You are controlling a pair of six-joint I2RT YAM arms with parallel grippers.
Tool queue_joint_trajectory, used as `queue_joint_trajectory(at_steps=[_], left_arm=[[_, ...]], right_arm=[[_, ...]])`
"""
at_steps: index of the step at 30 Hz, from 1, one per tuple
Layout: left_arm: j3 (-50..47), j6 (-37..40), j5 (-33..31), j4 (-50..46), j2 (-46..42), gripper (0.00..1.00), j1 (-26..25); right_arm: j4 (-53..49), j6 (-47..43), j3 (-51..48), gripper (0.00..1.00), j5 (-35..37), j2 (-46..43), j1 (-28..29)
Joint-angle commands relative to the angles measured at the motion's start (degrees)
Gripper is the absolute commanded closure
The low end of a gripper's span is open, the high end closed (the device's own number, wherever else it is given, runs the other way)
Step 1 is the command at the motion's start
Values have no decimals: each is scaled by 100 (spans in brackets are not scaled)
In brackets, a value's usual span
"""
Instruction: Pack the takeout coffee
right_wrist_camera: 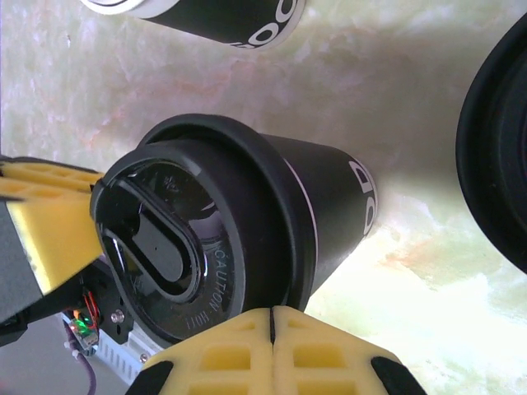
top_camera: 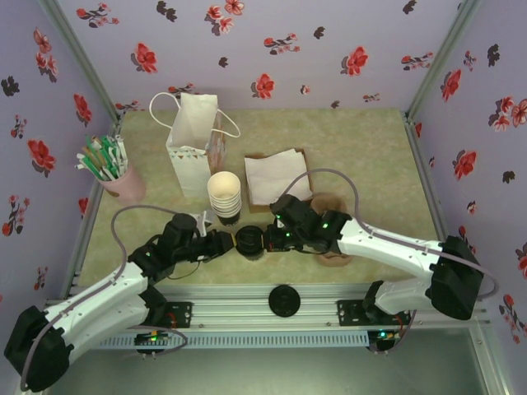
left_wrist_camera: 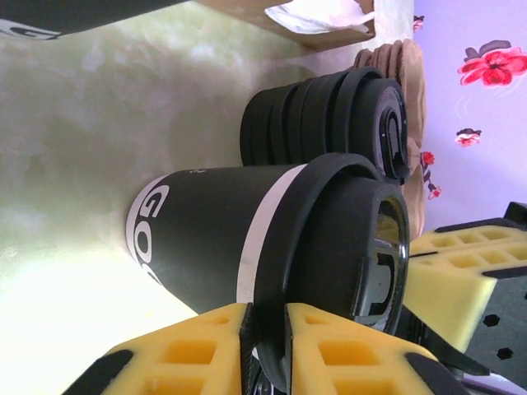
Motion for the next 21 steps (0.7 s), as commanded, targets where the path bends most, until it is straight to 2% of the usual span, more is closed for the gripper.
queue_joint_trajectory(at_steps=[1,12,21], left_arm=[[124,-128,-182,-367,-72,79,-218],[143,-272,-485,-607,-315,78,-505],[532,-70,-707,-1300,-627,68,-493]], right_arm=[[48,-16,161,100,-15,264,-12],[79,-296,477,100,-238,725,-285],[-102,-255,362,100,-113,322,-287]])
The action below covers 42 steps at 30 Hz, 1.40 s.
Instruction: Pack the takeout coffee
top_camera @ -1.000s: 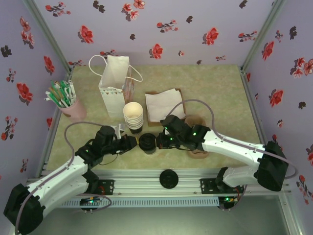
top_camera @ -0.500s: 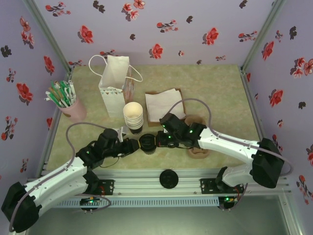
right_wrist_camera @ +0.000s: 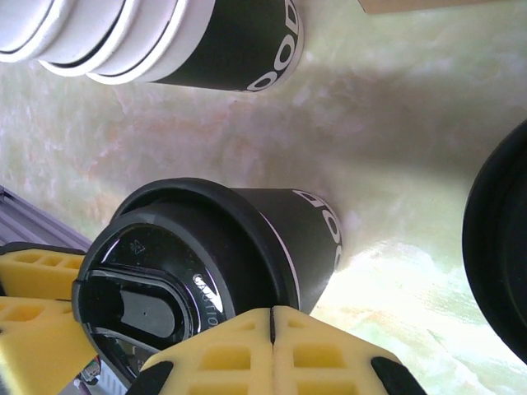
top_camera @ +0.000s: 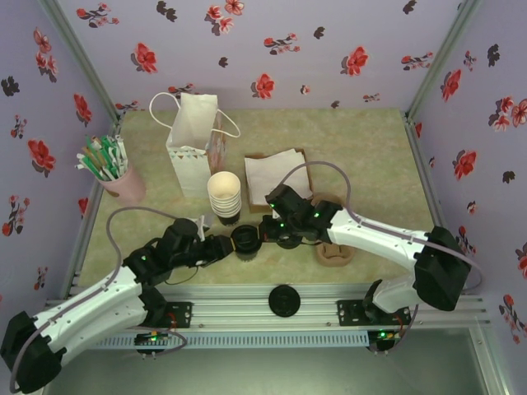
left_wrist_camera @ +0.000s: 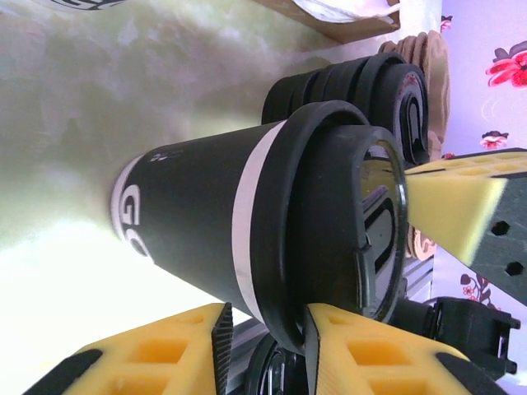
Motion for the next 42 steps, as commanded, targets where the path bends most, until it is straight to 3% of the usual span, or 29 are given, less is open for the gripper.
queue_joint_trajectory(at_steps=[1,7,15,42], left_arm=[[314,184,-130,-426,-168,68,-44],[432,274,-220,-664,-259,68,-18],[377,423,-189,-746,-207,77,203],[-175,385,262,-72,313,78,474]], right_arm=[[-154,-62,-76,100,-1,-267,18],[-80,50,-230,100,-104,-405,42],[163,186,-264,100,-272,-309,265],[66,186,-271,100,-240,114,351]])
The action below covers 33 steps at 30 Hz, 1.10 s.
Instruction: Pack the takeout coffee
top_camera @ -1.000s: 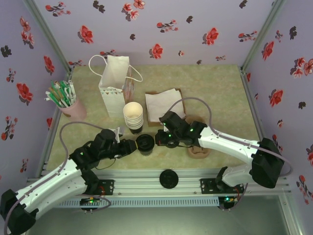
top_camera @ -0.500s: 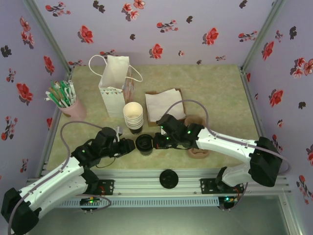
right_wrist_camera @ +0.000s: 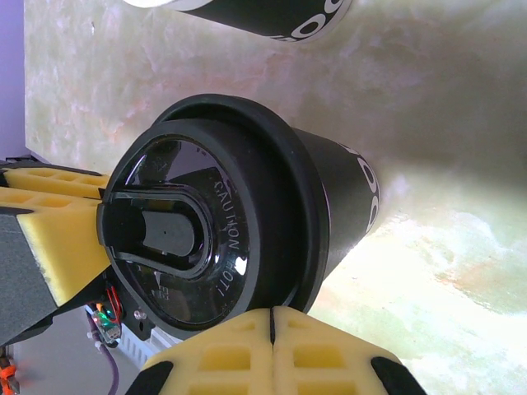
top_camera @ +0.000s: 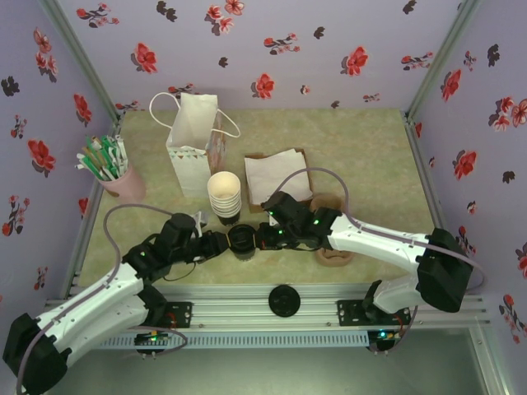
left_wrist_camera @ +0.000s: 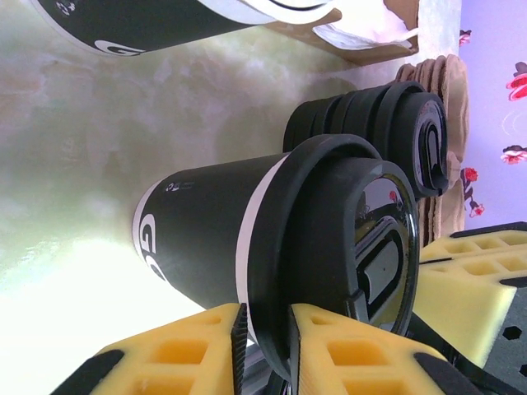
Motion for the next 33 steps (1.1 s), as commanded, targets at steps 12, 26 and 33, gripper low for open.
queue_joint_trajectory(at_steps=[12,26,33], left_arm=[[-555,-179,185,107,2,80,-14],[36,17,-89,-552,-440,67,0],[381,201,-144,-869,-463,49,62]], right_arm=[[-394,34,-67,100,172,411,137],[-973,-319,585,92,628,-155,178],[-1547,-663,1055,76,880,-387,147]])
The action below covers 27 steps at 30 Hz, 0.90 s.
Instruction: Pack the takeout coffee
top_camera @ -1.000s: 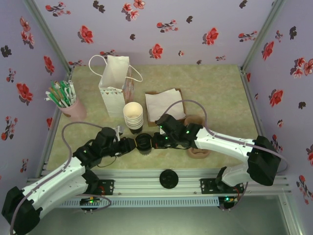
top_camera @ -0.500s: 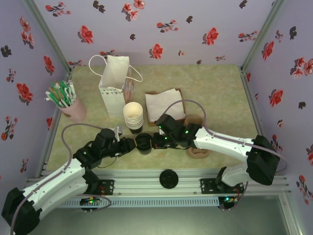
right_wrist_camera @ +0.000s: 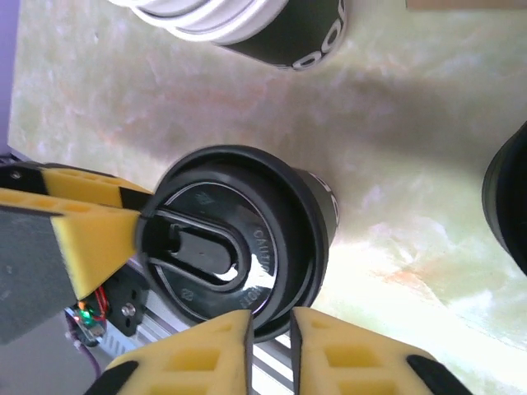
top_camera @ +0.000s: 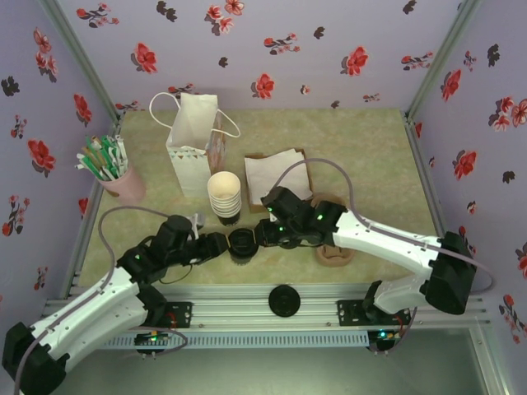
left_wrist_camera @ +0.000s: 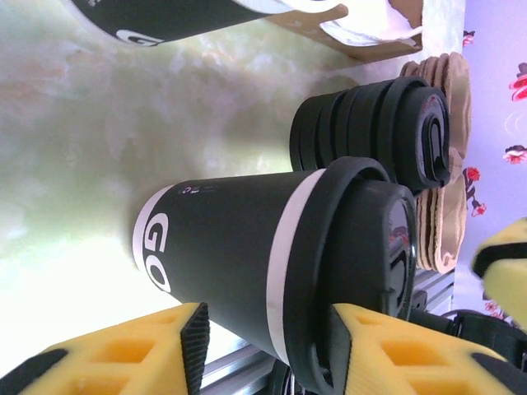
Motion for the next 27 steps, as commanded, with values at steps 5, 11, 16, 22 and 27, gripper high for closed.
queue_joint_trajectory(at_steps=[5,11,16,22,27], left_arm=[[737,419,-157,-756,-199,27,40],[1559,893,-523,-1784,-412,6,35],[2239,1376,-828,-2505,-414,1,32],[3074,1962,-1282,-3154,-453,1,34],[3236,2149,-1634,-3366,-457,1,36]], right_arm=[[-969,-575,645,61,572,-414,-53],[-1503,-913,925,43,867,-855,-190],[-1925,-1154,962,23,1131,-1308,-411],[-2531,-1383,892,3,1616,-1829,-759],[-2643,-1441,771,1,1747,-1984,-1005]])
